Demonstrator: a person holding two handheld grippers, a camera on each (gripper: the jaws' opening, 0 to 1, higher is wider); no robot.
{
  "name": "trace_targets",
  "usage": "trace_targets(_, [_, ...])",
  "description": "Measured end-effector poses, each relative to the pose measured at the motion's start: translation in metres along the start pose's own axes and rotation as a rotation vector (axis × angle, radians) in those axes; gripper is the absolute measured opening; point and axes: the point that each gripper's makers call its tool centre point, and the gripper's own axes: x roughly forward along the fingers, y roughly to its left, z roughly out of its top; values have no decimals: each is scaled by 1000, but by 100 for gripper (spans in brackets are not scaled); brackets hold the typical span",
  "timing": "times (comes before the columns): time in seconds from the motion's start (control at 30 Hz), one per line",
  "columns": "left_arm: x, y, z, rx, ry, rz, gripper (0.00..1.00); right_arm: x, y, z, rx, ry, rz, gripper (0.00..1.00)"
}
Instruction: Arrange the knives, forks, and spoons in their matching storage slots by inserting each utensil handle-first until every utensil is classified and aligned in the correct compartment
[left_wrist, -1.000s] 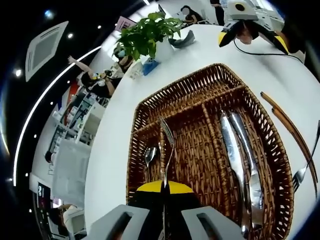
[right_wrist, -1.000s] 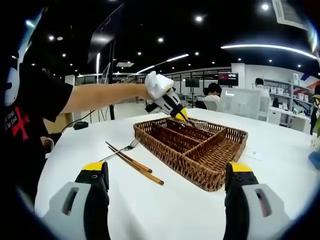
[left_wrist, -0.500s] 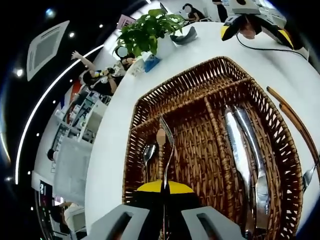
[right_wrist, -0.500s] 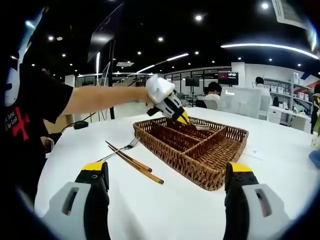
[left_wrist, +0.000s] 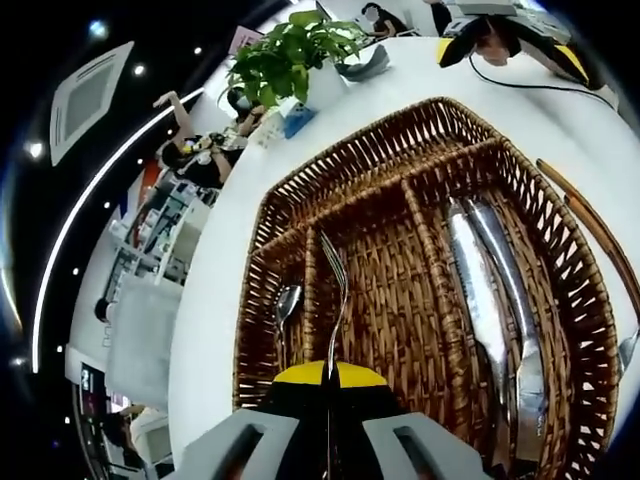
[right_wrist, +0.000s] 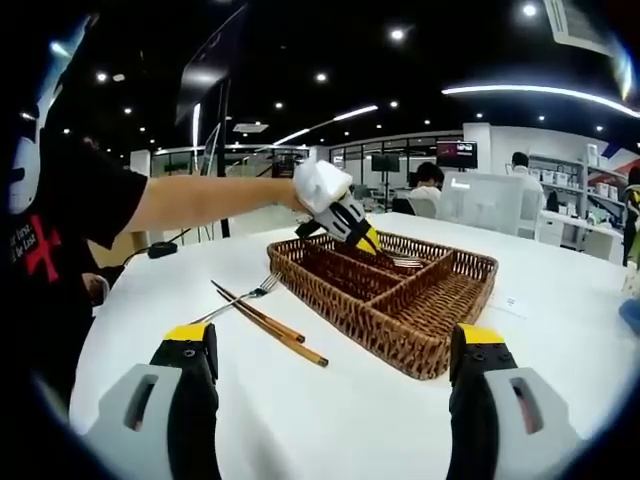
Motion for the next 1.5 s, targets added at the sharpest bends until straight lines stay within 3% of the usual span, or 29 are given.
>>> trace_targets(0.8, [19, -13, -9, 53, 29, -10, 0, 2, 0, -4, -2, 12, 2, 99])
trace_targets(1.2, [21, -10, -12, 77, 43, -15, 1, 3, 0, -7, -3, 22, 3, 99])
trace_targets(1.5, [16, -12, -8, 65, 18, -26, 5, 3, 1, -7, -4, 22, 4, 99])
